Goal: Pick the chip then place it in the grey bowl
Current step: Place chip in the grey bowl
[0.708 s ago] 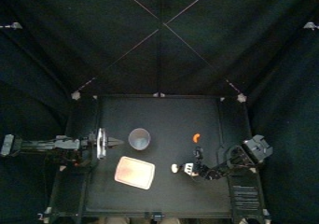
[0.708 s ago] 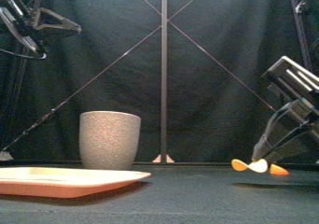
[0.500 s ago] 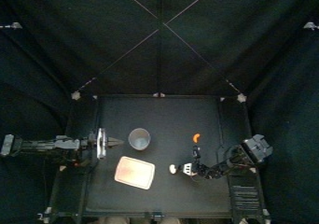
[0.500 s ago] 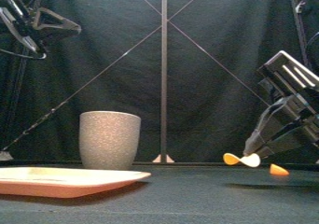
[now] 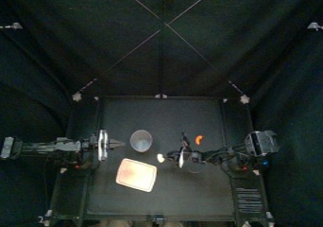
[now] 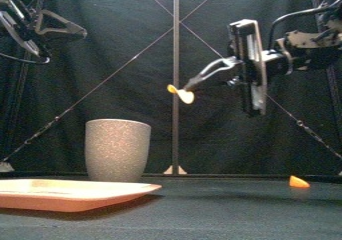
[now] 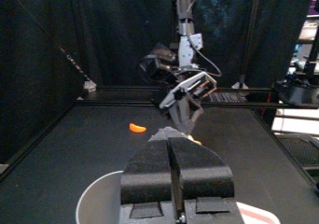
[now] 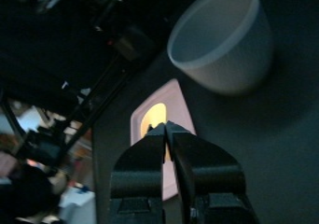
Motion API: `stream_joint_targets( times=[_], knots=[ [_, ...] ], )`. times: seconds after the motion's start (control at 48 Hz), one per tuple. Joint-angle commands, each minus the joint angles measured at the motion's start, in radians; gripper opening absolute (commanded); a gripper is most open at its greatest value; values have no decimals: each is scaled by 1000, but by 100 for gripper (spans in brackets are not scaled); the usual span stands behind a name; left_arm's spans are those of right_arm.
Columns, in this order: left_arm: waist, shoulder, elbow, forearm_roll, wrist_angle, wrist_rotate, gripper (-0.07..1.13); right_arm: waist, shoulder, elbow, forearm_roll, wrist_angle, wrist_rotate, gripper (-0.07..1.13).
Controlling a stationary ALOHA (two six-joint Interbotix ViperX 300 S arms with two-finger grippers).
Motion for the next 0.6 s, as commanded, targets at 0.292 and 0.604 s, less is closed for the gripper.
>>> stream_joint_targets(
  times=[0.292,0.604],
  knots=[
    [5,3,-9,0,-2,-2,0,-322,8,-267,-792,12,-61,43],
    [3,3,-14,0,-2,-2,0,-273,247,-500,-695,137,-9,43]
  ],
)
